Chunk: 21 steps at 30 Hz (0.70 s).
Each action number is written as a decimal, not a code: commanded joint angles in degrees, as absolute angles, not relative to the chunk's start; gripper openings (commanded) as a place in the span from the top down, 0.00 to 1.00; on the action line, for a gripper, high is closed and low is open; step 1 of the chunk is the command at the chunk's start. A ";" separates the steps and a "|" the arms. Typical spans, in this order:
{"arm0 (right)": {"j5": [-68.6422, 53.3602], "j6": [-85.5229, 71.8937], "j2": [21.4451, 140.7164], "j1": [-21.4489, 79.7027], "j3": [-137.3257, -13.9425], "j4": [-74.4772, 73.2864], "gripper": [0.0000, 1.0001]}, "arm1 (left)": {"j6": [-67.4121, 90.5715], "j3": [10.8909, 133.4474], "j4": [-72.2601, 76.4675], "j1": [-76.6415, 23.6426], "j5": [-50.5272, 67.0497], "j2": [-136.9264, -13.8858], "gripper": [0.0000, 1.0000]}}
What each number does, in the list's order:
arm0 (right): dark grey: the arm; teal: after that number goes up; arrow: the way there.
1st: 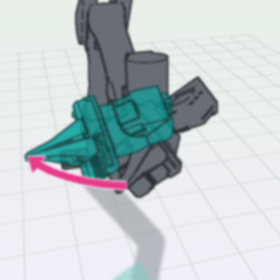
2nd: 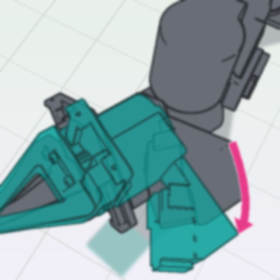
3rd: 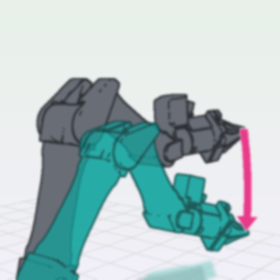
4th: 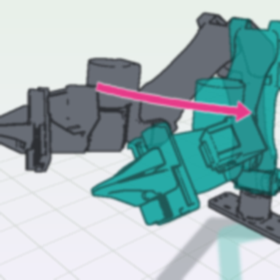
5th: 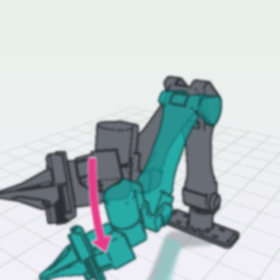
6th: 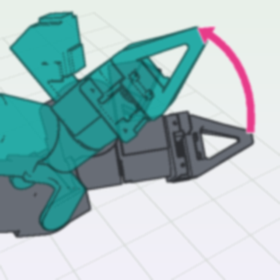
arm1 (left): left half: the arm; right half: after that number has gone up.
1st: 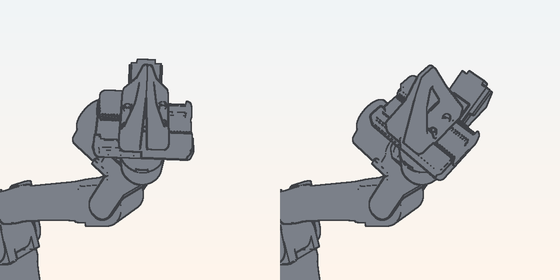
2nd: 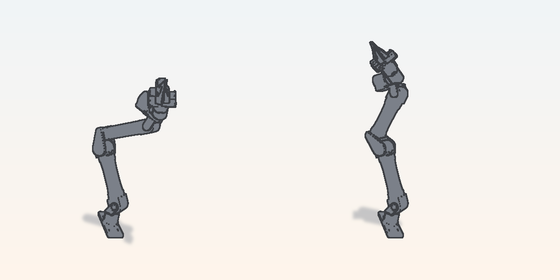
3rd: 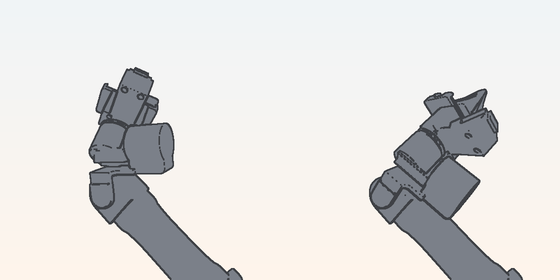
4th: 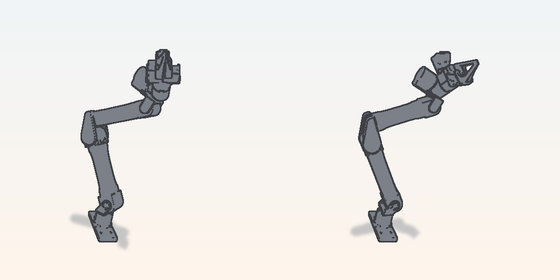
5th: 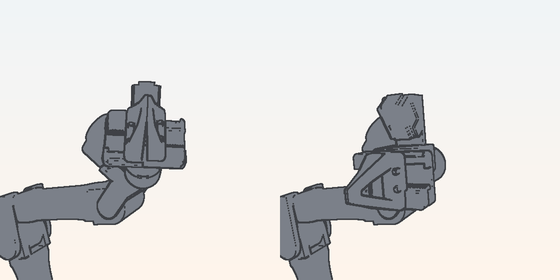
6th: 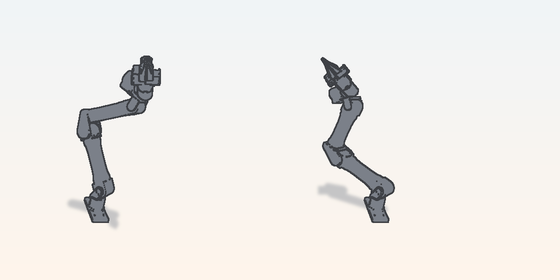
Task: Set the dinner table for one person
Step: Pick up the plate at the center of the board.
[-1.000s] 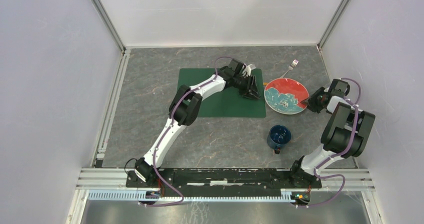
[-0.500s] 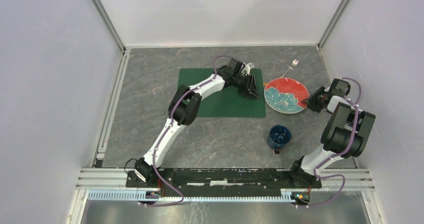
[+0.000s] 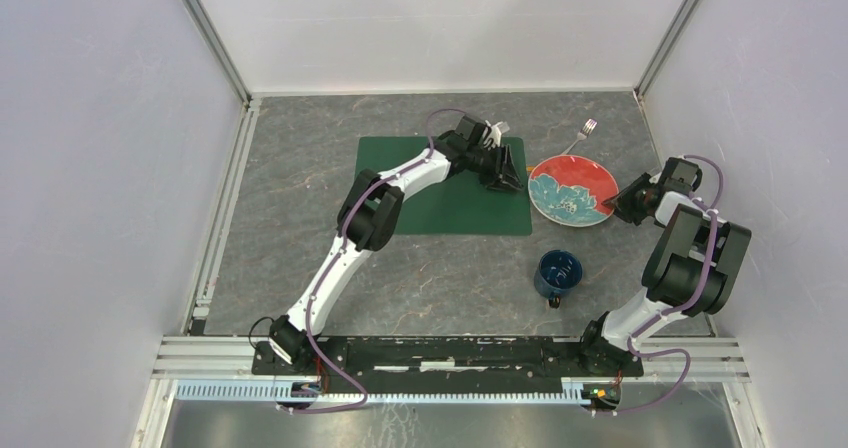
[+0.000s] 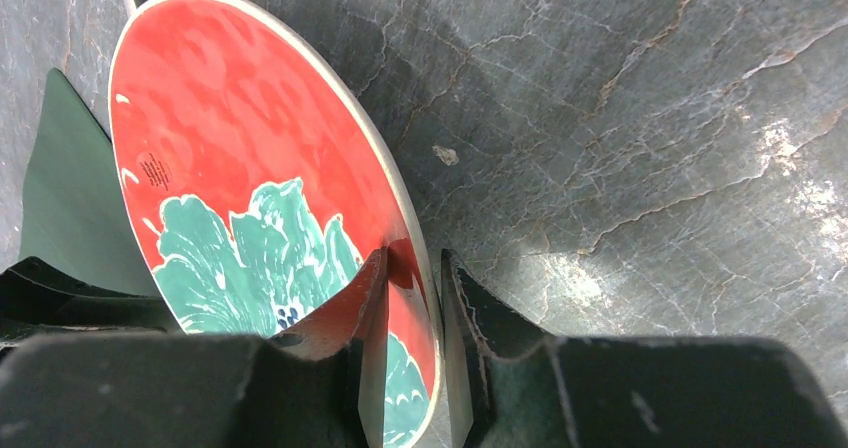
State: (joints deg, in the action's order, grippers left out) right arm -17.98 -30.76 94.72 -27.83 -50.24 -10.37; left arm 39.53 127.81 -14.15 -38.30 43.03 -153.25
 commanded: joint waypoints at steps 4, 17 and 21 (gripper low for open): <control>-15.52 -30.24 93.57 -28.04 -49.27 -10.41 0.92 | 44.05 130.73 -10.17 -40.28 43.00 -151.99 0.58; -15.66 -30.33 91.82 -27.96 -48.43 -10.70 0.92 | 46.36 130.43 -6.13 -41.13 43.90 -151.96 0.58; -15.67 -29.95 91.42 -27.95 -48.18 -11.02 0.92 | 46.49 130.52 -5.22 -41.13 43.35 -152.51 0.59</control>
State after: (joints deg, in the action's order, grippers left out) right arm -18.22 -31.20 93.32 -27.81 -48.93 -9.76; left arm 43.83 128.20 -9.58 -41.06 42.63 -153.25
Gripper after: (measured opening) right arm 0.253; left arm 0.416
